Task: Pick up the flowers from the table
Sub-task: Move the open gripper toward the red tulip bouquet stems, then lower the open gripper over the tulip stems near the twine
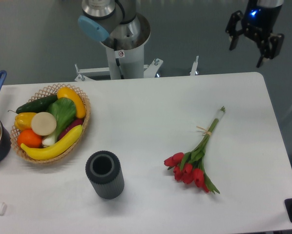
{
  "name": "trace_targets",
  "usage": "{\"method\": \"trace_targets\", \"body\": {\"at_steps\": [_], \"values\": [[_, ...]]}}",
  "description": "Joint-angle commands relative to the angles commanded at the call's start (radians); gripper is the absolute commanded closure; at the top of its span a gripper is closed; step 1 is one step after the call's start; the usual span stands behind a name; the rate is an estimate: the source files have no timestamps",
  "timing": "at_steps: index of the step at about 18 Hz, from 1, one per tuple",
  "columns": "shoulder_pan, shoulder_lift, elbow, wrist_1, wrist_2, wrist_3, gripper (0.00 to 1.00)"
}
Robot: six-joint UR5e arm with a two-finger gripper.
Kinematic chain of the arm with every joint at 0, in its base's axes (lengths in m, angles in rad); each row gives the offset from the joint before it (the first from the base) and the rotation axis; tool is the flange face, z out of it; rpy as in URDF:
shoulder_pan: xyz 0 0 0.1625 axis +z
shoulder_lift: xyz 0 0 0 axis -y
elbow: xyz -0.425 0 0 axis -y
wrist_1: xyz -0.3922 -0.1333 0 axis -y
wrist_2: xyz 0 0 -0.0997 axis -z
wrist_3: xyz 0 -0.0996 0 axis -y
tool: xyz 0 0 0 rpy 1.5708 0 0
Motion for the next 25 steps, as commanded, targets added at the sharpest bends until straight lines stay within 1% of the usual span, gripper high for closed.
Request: {"method": "trace_targets", "body": {"at_steps": [1, 2, 4, 6, 9, 11, 13, 15, 18, 21, 23, 24, 25], "values": [[-0.012, 0.000, -0.011, 0.023, -0.006, -0.020, 0.00], [-0.021, 0.000, -0.020, 0.032, -0.018, -0.034, 0.00], [-0.026, 0.000, -0.031, 0.033, -0.023, -0.066, 0.00], [-0.046, 0.000, -0.051, 0.033, -0.021, -0.109, 0.00], [-0.061, -0.017, -0.060, 0.036, -0.020, -0.177, 0.00], [-0.077, -0.037, -0.058, 0.045, -0.018, -0.216, 0.00], [-0.086, -0.058, -0.063, 0.077, -0.018, -0.305, 0.00], [-0.123, -0.086, -0.062, 0.086, -0.020, -0.324, 0.00], [-0.140, -0.123, -0.063, 0.092, -0.041, -0.370, 0.00], [-0.173, -0.159, -0.065, 0.158, -0.051, -0.417, 0.00], [-0.181, -0.184, -0.062, 0.175, -0.049, -0.437, 0.00], [-0.186, -0.216, -0.045, 0.180, -0.051, -0.434, 0.00], [-0.189, -0.235, -0.042, 0.180, -0.051, -0.436, 0.00]]}}
